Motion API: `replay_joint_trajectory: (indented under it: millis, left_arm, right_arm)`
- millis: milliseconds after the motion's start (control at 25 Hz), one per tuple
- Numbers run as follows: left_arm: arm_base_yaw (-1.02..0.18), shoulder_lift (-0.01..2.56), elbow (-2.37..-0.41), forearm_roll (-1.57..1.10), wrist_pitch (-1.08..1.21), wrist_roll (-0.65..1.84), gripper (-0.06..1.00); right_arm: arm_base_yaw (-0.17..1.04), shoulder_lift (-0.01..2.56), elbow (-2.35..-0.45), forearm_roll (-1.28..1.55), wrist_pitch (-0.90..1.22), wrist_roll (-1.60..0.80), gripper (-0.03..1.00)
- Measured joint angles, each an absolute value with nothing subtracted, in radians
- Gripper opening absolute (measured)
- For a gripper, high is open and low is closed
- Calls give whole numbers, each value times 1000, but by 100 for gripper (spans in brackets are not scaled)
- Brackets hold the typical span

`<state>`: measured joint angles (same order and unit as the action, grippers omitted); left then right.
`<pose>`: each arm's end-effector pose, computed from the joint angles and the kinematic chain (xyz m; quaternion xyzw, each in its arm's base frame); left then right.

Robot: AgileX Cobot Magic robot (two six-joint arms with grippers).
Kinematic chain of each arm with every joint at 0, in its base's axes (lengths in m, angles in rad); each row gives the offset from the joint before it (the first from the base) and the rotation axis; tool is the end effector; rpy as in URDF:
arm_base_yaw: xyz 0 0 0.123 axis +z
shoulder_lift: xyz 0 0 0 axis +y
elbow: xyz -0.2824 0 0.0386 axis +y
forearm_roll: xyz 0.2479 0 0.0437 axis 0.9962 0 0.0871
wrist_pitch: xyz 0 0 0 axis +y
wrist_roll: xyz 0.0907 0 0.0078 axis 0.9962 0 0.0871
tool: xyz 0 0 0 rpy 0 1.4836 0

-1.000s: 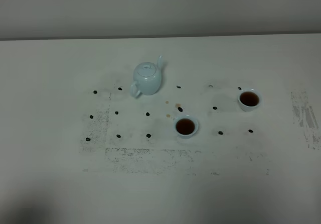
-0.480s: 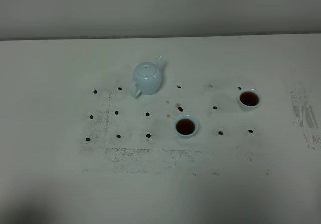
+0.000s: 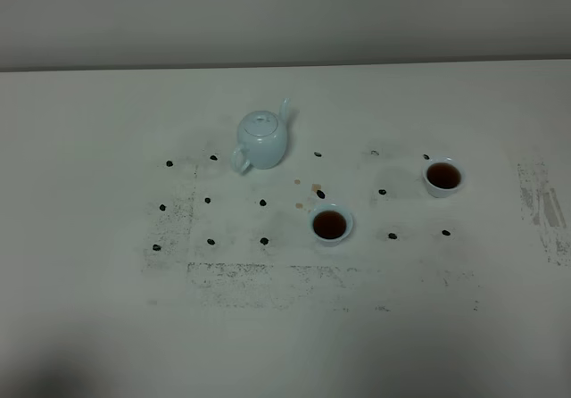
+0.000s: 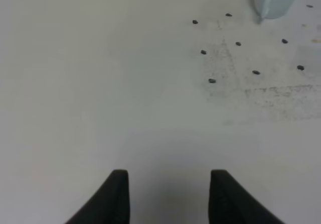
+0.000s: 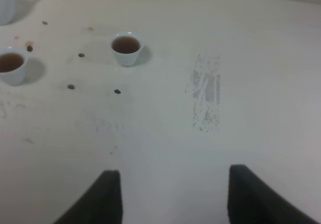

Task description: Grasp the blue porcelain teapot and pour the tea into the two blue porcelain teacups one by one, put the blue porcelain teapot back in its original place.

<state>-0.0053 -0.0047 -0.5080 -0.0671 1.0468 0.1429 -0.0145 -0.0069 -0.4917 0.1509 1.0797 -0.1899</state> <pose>-0.0061 -0.0053 0.2806 0.0639 0.8433 0.0032 0.5336 -0.0061 0.0122 0.2741 -0.0785 0.8525 0.0227 0.5164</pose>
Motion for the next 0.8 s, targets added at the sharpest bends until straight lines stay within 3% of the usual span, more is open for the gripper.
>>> replay_joint_trajectory:
  millis: [800]
  left_arm:
    - [-5, -5, -508, -72, 1047, 137, 36]
  right_arm:
    - [-15, -7, -492, 151, 1080, -190, 45]
